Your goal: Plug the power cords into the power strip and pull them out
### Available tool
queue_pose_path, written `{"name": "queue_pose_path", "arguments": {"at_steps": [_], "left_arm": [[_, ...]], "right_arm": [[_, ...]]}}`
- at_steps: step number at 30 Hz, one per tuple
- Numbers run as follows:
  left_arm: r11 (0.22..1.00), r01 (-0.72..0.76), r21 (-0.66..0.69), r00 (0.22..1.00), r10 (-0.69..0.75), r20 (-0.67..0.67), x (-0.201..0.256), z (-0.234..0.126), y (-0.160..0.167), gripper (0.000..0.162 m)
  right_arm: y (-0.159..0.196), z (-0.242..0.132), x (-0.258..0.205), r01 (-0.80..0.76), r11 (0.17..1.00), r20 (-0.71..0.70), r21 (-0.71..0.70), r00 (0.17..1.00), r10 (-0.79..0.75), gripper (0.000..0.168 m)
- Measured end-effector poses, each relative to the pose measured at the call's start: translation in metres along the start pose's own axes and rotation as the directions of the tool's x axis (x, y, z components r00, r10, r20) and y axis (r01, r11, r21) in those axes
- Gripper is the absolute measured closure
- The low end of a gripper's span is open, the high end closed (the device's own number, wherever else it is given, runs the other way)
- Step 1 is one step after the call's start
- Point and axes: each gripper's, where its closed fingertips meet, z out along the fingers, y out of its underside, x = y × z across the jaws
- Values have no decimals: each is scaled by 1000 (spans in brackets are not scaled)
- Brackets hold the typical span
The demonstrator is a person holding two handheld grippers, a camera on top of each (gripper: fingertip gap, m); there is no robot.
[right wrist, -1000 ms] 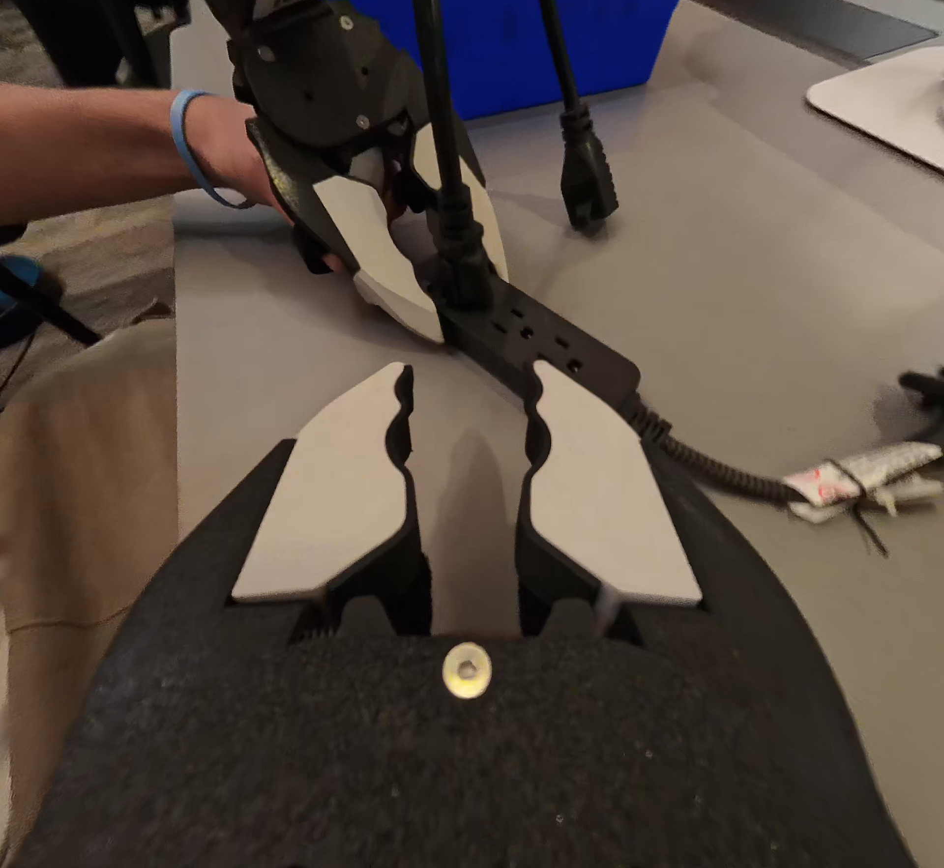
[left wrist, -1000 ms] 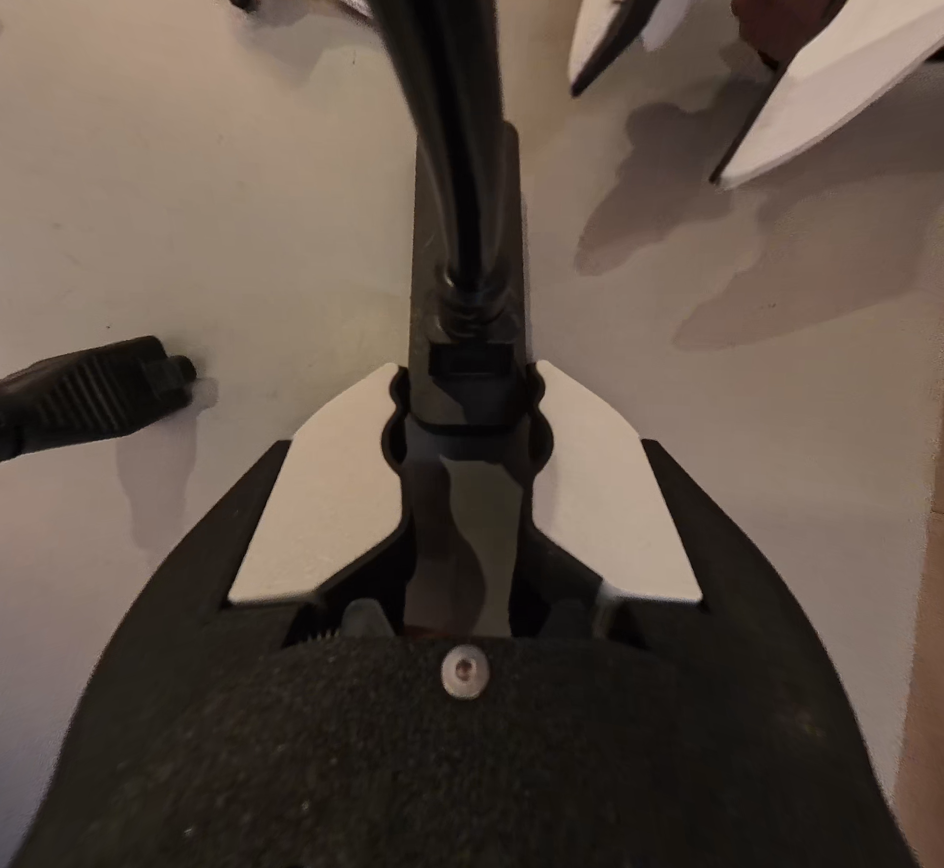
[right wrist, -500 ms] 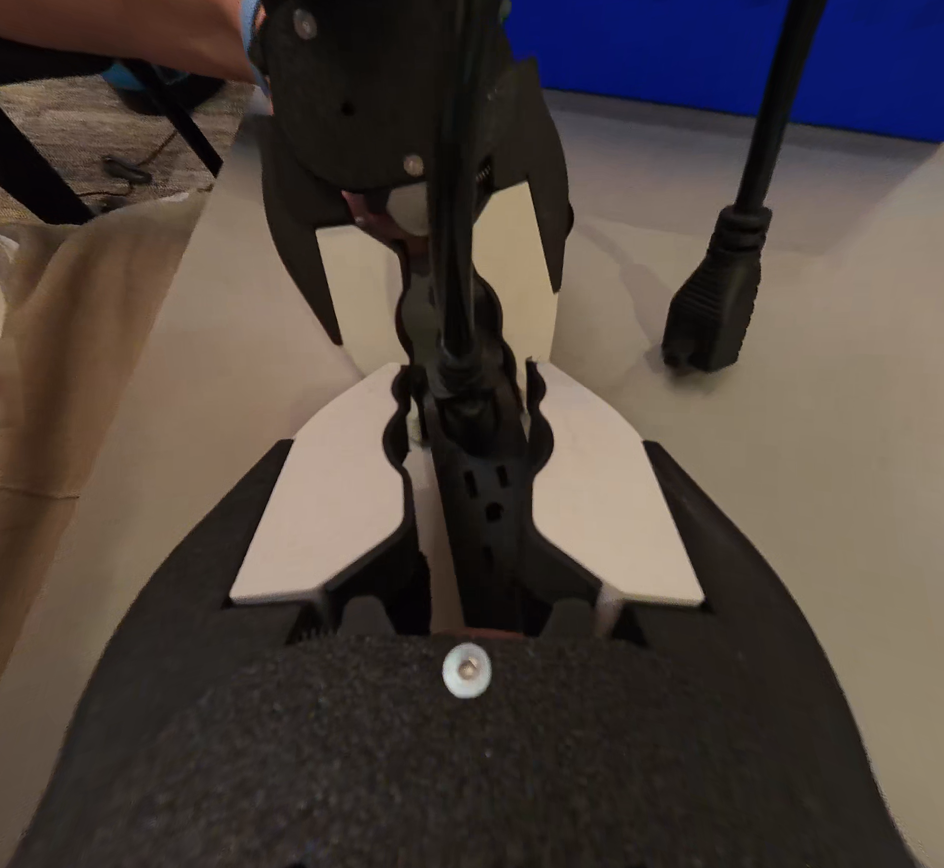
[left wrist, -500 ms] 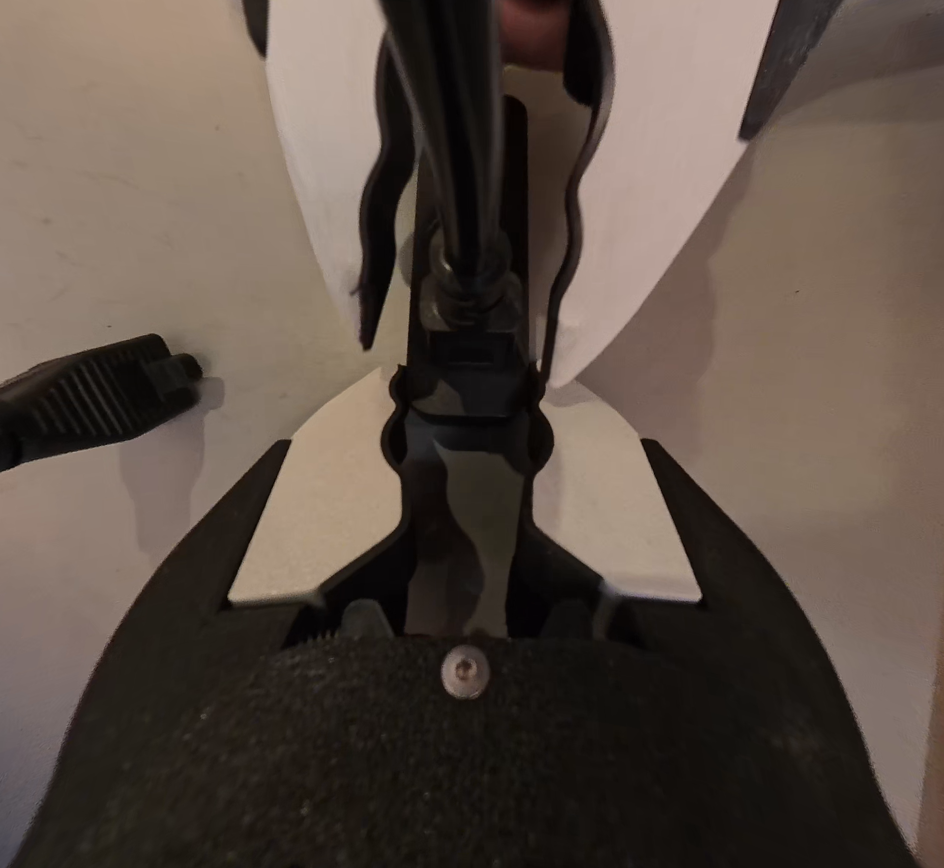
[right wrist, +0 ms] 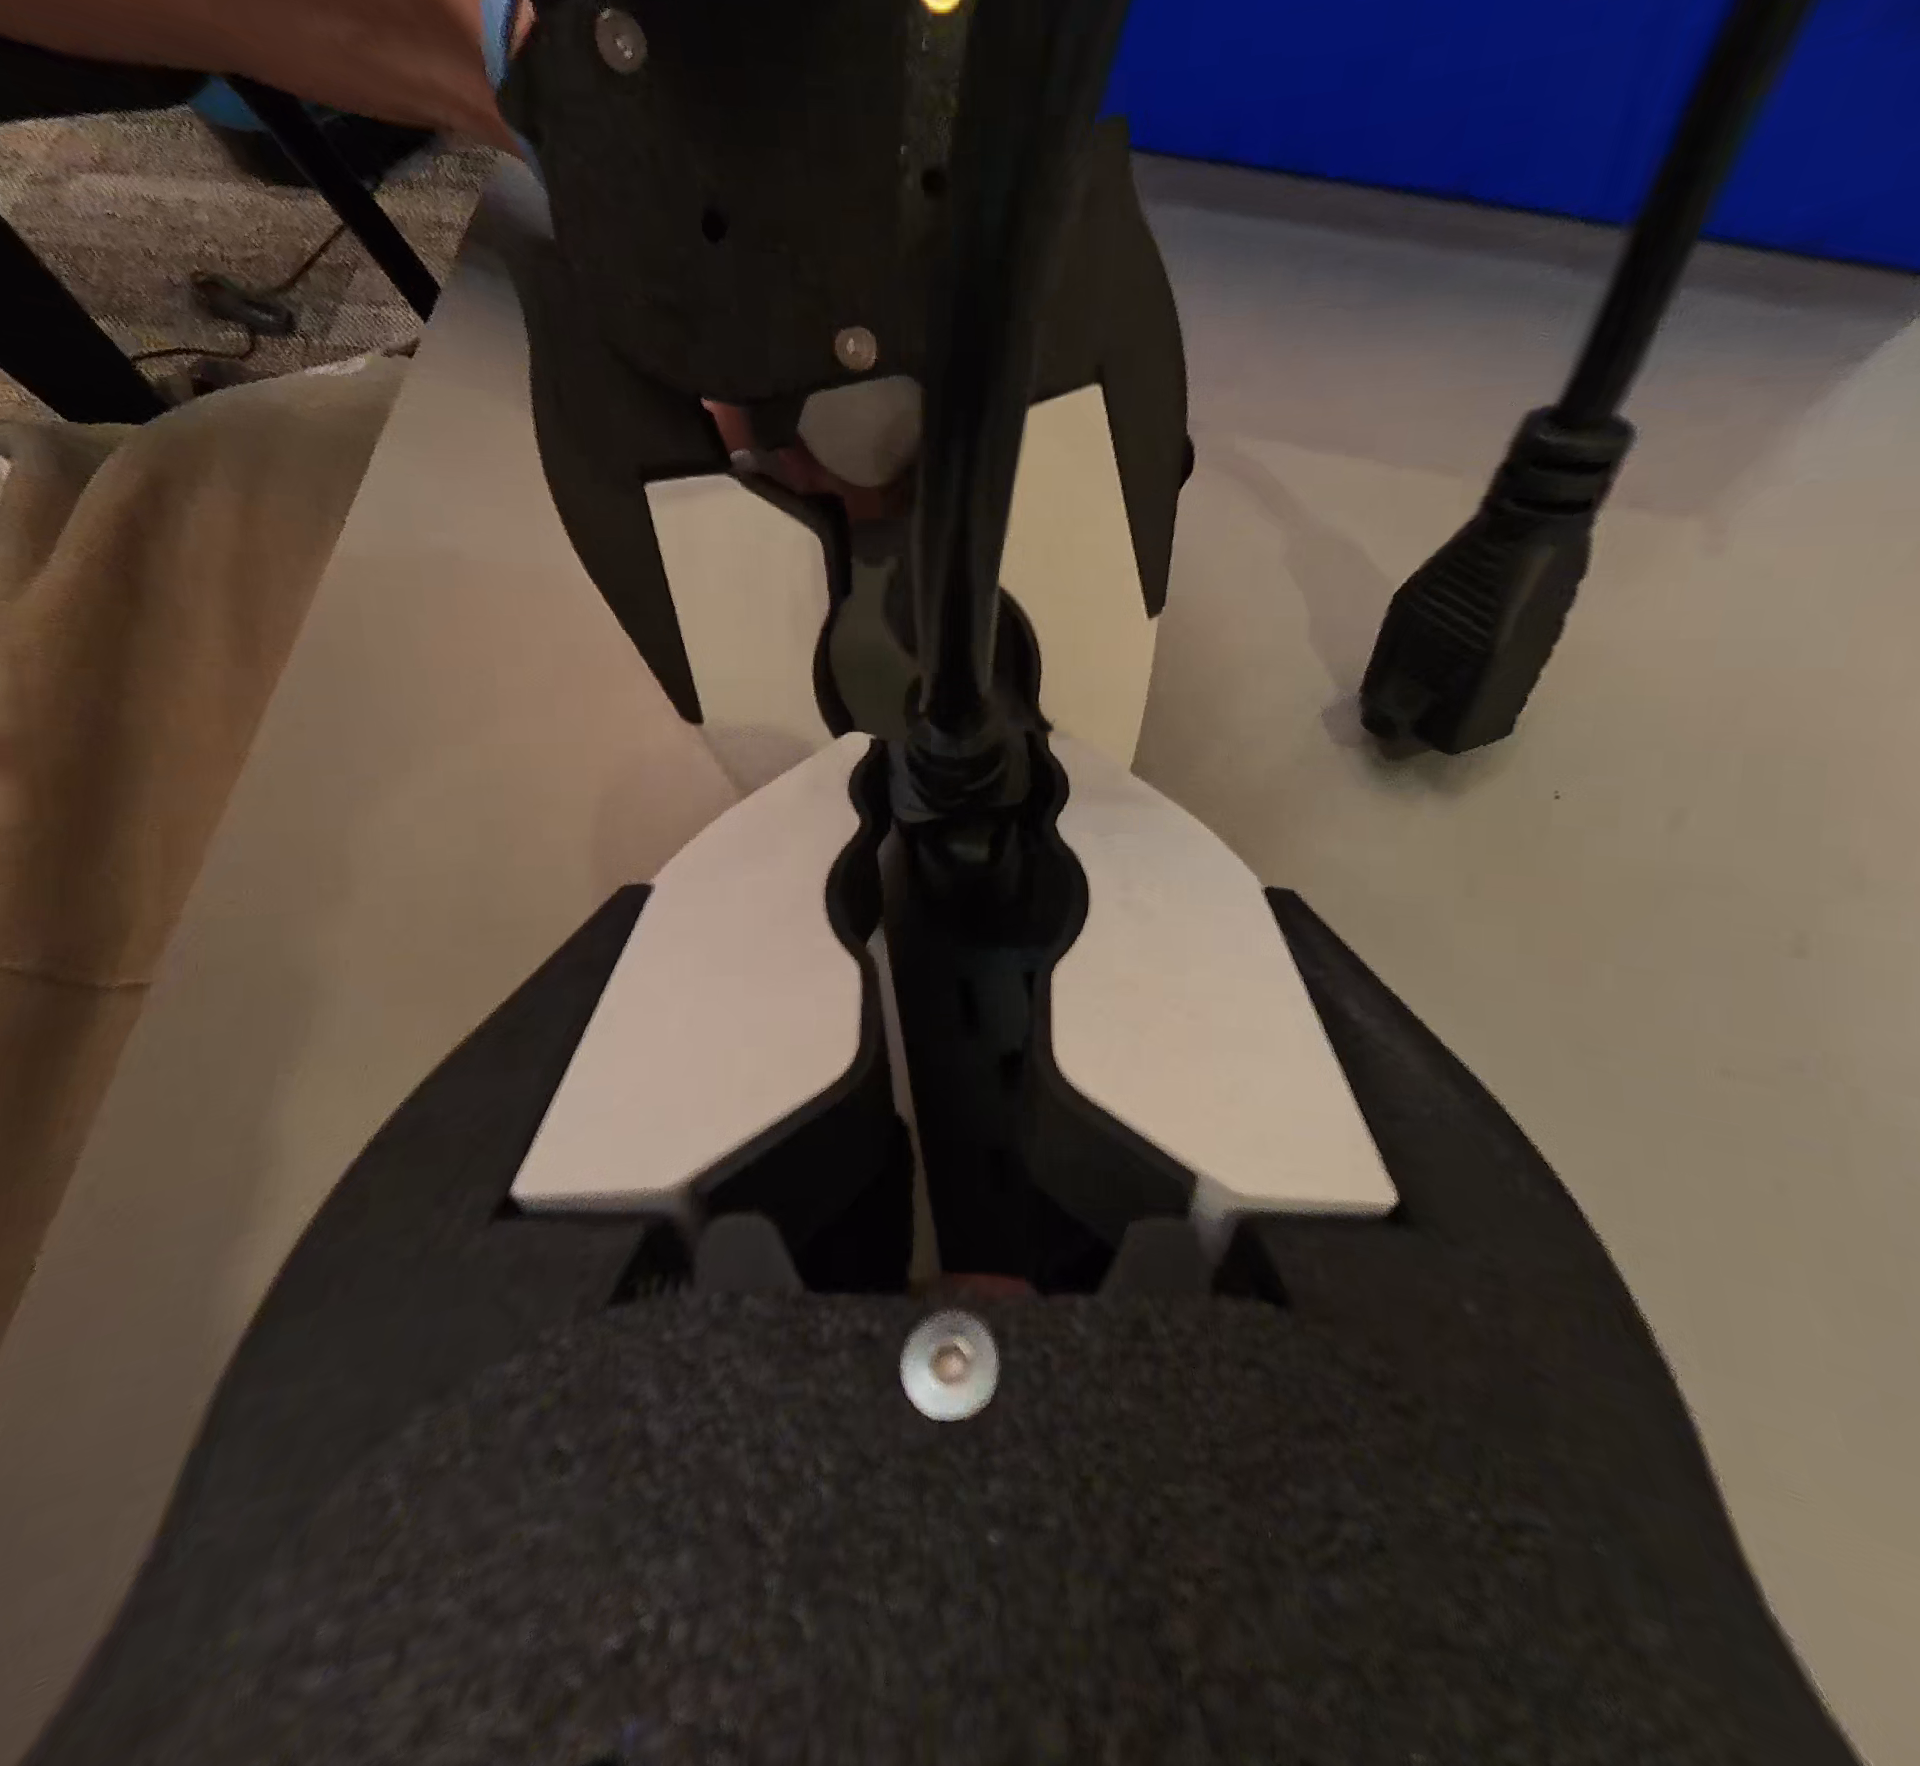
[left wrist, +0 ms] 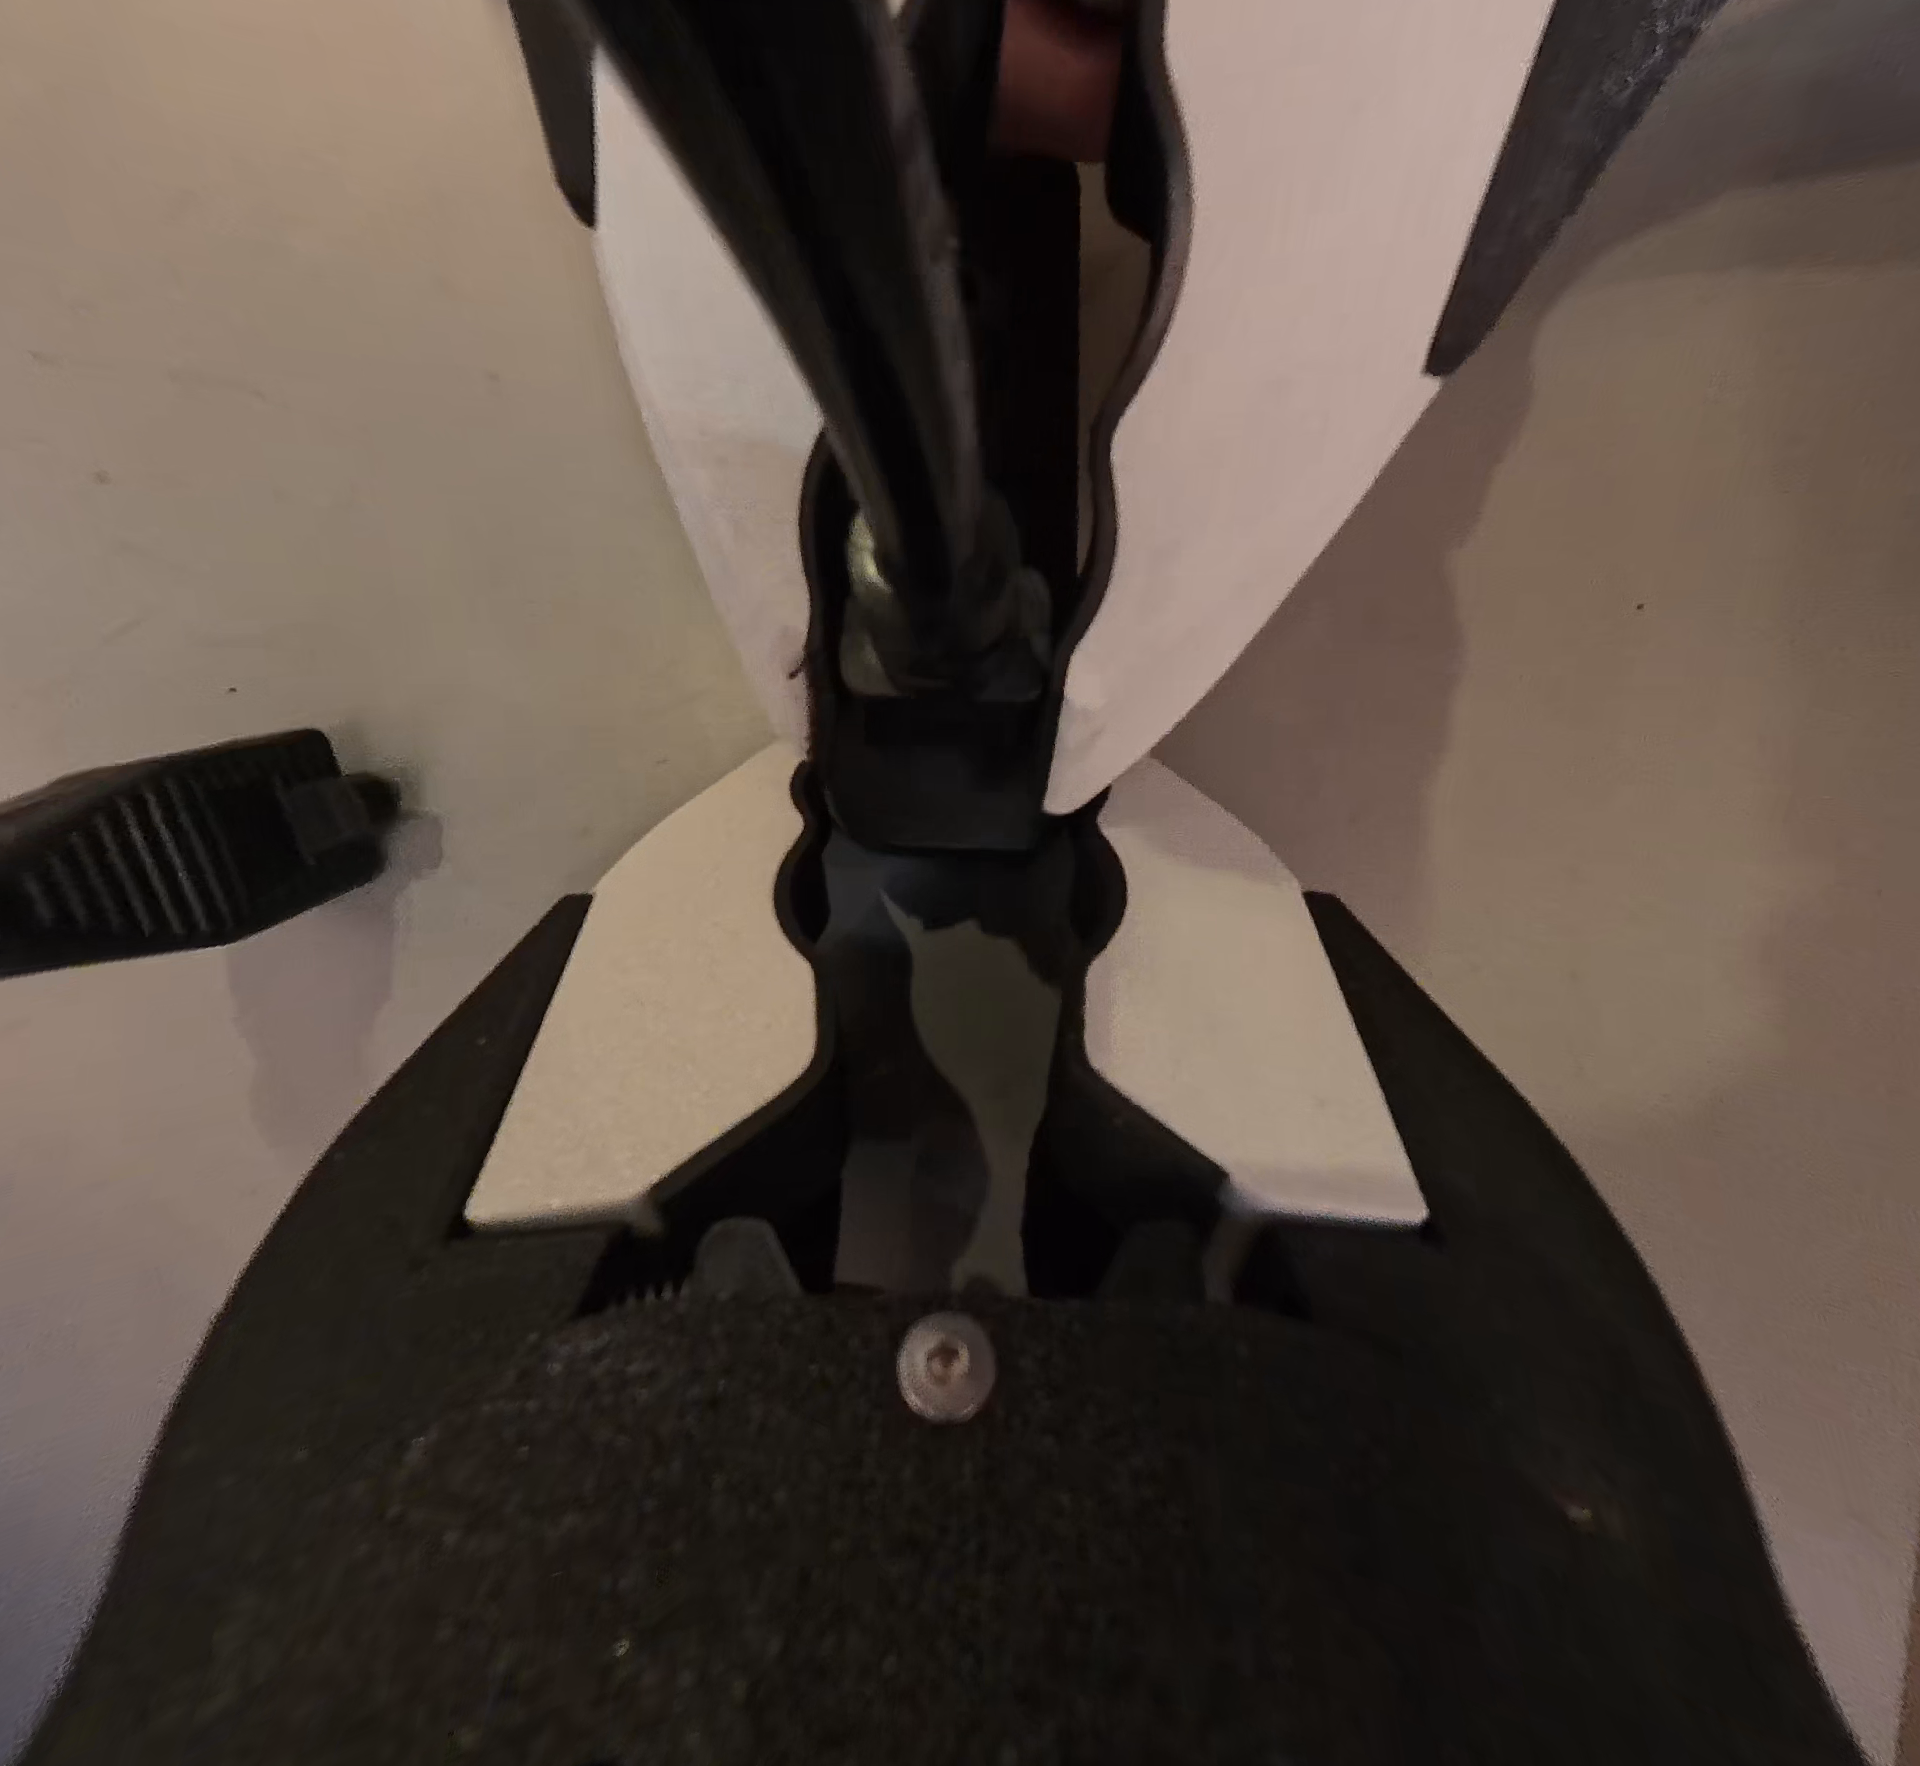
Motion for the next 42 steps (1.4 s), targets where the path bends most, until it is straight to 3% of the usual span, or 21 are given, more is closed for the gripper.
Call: {"name": "queue_pose_path", "arguments": {"at_steps": [13, 22, 28, 34, 42], "left_arm": [[1000, -13, 6, 1000, 13, -5, 0, 3, -3, 118], [1000, -9, 1, 1000, 9, 5, -2, 3, -3, 118], [979, 85, 183, 996, -77, -53, 6, -20, -21, 122], [998, -3, 57, 999, 1, 33, 0, -4, -7, 119], [999, -17, 46, 999, 16, 35, -2, -4, -4, 119]], "right_arm": [[7, -7, 1, -23, 999, 1, -32, 1000, 23, 143], [6, -7, 3, -66, 997, 2, 35, 998, 66, 142], [7, -8, 1, -92, 994, 24, 56, 996, 91, 142], [6, -6, 0, -102, 994, 19, 49, 995, 101, 142], [13, -21, 2, -132, 991, 11, 29, 991, 132, 149]]}}
